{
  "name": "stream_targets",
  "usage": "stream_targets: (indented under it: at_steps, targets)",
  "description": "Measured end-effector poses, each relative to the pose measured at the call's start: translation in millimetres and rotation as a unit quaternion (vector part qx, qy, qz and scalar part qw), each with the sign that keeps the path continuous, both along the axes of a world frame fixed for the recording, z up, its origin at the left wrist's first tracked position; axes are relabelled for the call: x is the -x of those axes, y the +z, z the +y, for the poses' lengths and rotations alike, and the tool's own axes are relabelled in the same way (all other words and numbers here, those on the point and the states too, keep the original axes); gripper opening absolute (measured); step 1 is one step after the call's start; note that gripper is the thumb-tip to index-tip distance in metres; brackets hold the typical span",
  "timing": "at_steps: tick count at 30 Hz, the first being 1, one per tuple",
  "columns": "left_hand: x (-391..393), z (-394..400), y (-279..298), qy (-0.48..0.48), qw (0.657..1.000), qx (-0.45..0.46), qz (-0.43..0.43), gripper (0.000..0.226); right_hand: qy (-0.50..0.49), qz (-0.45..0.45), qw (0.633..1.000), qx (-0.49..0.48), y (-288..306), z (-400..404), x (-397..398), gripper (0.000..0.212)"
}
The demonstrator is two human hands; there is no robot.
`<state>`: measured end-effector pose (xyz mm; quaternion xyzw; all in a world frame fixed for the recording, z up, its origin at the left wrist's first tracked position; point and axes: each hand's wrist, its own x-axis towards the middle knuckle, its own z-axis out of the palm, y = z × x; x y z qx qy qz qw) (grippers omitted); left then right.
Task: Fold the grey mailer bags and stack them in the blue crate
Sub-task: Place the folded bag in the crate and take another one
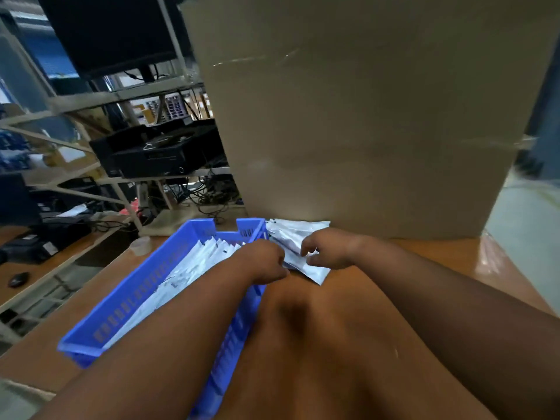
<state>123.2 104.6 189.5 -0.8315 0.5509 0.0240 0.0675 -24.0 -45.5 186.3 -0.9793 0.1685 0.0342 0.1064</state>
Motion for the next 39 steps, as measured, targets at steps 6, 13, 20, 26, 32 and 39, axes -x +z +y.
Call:
stream_targets:
  at_steps: [6, 13, 20, 26, 32, 39]
  targets:
    - [42.6, -28.2, -44.6, 0.036, 0.999, 0.003, 0.035, 0.015, -0.047, -0.002, 0.999, -0.022, -44.9, -28.9, 28.2, 0.043]
    - [15.4, -62.6, -84.2, 0.162, 0.959, 0.149, 0.177, 0.051, -0.070, -0.037, 0.997, 0.014, -84.1, -50.2, -17.8, 0.059]
    - [-40.9, -107.2, -171.6, 0.434, 0.683, 0.325, 0.489, 0.060, -0.116, -0.001, 0.992, 0.046, -104.7, -92.3, -106.9, 0.087]
    - [-71.0, -149.7, -207.1, 0.516, 0.505, 0.423, 0.547, 0.087, -0.127, 0.045, 0.990, 0.033, -116.6, -134.4, -181.6, 0.100]
    - [-87.6, -176.0, -211.7, 0.539, 0.443, 0.439, 0.566, 0.077, -0.132, 0.203, 0.970, 0.010, -153.4, -161.4, -210.4, 0.133]
    - [-82.3, -178.3, -227.9, 0.489, 0.484, 0.393, 0.611, 0.068, -0.125, 0.127, 0.984, 0.008, -169.2, -145.9, -162.6, 0.088]
